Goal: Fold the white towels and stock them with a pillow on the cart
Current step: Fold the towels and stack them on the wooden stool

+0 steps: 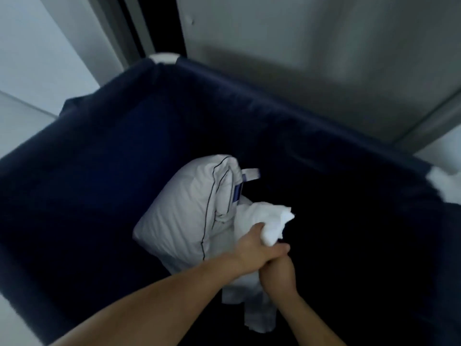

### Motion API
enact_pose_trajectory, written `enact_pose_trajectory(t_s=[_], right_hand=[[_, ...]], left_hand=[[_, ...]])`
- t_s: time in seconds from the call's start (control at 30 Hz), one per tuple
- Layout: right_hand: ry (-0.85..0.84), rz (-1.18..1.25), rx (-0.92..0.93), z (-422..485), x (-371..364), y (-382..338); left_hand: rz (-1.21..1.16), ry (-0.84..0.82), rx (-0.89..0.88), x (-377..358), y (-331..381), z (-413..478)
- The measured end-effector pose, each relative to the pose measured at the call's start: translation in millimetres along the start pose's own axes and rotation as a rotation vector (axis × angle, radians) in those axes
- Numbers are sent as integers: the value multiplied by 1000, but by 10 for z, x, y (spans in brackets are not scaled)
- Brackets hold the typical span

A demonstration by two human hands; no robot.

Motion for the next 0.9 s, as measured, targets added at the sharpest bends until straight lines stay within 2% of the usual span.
enact_pose_trajectory(t_s=[0.1,0.17,0.27,0.33,0.47,0.57,0.67,0.83,0.9], right_hand=[[35,-11,97,-557,484,-193],[85,-18,229,-884,848,-351],[184,100,422,-1348,1381,-541],[263,208,523,-1634,1720,-566],[553,257,654,-2194,2514,-442],[725,252,641,-2501,3076,-142],[689,283,572,-2744,3597,166],[508,226,516,-3077,4300,437],[497,249,460,-3155,4494,479]], left_hand=[[50,25,-100,-154,370,-486],[42,69,-186,-191,648,-776],[-43,189,-268,-194,1111,-1181],[-77,206,-355,-268,1505,-1484],[-239,162,-497,-578,2303,-2231],[-459,69,-550,-951,2798,-2775],[-572,-25,-693,-1279,3290,-3330],[-615,-265,-943,-1894,4177,-4205],[-653,-365,-1002,-2153,4493,-4520]])
Point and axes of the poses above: each hand's wrist, its own z-axis towards the middle knuckle, its own x-axis out of the back of the hand, y = z × x, the point moved 5 cm from there along z, towards the middle knuckle, and after that the axes turned 14 degrees about -z, right-handed, at the moved point
